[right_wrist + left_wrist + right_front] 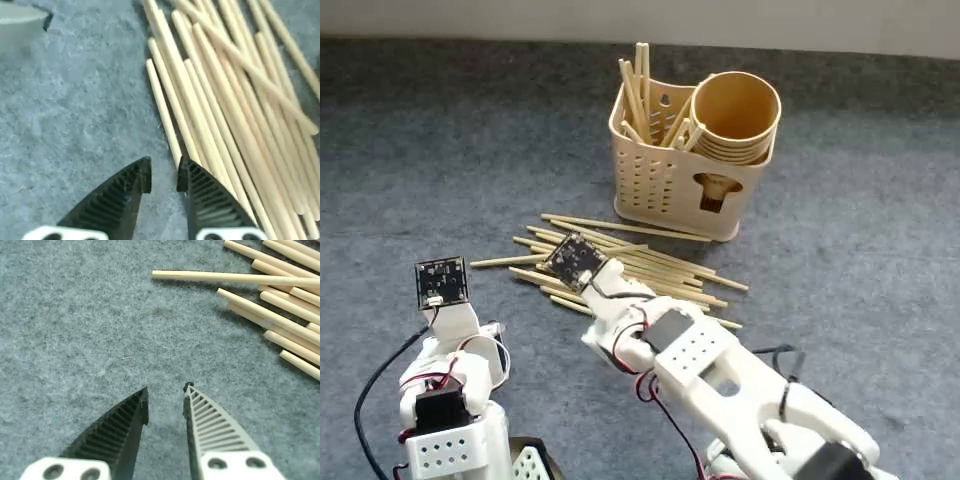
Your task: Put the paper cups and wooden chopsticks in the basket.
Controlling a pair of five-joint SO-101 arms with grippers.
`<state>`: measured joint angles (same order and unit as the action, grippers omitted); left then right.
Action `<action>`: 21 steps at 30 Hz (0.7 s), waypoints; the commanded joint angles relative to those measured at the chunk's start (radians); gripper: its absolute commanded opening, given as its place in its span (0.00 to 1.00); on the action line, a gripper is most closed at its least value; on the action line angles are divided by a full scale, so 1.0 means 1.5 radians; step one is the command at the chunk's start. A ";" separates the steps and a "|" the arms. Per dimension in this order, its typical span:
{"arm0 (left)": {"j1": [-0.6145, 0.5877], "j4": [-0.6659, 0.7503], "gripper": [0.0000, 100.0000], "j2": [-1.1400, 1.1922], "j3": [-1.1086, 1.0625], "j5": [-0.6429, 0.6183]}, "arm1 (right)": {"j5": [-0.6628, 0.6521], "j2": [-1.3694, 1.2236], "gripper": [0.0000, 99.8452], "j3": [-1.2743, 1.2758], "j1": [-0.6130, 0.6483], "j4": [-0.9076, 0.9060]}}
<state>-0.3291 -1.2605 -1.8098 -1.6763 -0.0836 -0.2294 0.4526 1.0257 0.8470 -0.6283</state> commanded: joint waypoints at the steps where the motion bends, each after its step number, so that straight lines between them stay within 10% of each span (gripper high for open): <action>1: -0.004 -0.002 0.13 0.002 -0.014 0.001 | -0.007 -0.043 0.10 -0.060 0.006 -0.003; 21: -0.004 -0.002 0.13 0.002 -0.014 0.001 | -0.044 -0.176 0.09 -0.125 -0.015 -0.004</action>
<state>-0.3291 -1.2605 -1.8098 -1.6763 -0.0836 -0.2831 0.1887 0.8784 0.8378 -0.6252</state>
